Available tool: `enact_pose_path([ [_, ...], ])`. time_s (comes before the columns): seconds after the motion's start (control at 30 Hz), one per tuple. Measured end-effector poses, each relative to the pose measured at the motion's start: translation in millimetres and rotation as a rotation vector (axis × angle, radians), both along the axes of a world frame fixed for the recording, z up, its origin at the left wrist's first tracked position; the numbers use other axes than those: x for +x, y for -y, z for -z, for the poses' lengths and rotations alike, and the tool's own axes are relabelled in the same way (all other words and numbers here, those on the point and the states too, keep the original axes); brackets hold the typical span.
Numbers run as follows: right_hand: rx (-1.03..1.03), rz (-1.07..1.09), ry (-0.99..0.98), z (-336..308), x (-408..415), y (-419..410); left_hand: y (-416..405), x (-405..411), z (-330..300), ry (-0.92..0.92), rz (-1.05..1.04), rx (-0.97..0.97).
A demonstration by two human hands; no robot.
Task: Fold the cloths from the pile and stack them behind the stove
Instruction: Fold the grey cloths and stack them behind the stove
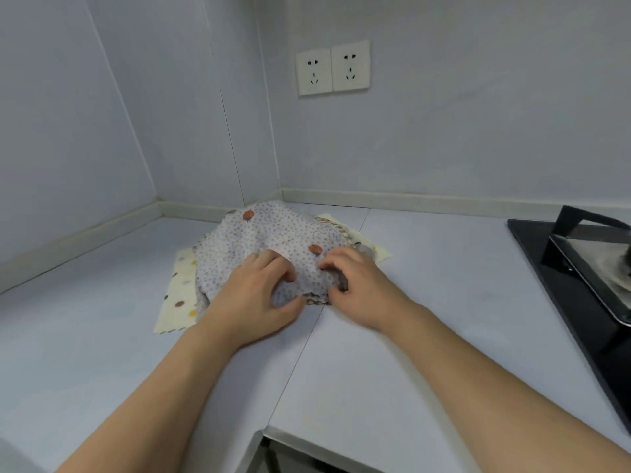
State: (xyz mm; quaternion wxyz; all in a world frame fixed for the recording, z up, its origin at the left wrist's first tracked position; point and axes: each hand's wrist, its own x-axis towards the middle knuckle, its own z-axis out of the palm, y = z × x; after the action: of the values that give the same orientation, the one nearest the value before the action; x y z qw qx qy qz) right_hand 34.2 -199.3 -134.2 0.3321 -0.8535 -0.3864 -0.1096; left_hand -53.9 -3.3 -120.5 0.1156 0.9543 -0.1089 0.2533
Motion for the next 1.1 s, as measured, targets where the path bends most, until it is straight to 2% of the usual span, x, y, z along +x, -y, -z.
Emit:
enact_pose_path([
  [0.13,0.004,-0.026,0.019,2,9,-3,-4,8,-9,-0.029,0.081,-0.072],
  [0.3,0.008,-0.022,0.045,2,9,-7,-6,13,-13,-0.053,0.061,-0.120],
  [0.47,0.019,-0.042,0.062,5,12,-6,-5,16,-13,-0.090,0.099,0.061],
  [0.67,0.003,-0.051,0.046,3,11,-6,-1,16,-17,0.010,0.109,-0.112],
  [0.83,0.141,-0.035,0.079,0,12,-4,6,18,-21,0.020,-0.011,-0.212],
  [1.0,0.268,0.111,0.149,-6,5,4,5,12,-32,0.071,-0.049,0.049],
  [1.1,0.300,0.168,0.207,-22,-14,5,4,-4,-39,0.098,-0.087,0.056],
])
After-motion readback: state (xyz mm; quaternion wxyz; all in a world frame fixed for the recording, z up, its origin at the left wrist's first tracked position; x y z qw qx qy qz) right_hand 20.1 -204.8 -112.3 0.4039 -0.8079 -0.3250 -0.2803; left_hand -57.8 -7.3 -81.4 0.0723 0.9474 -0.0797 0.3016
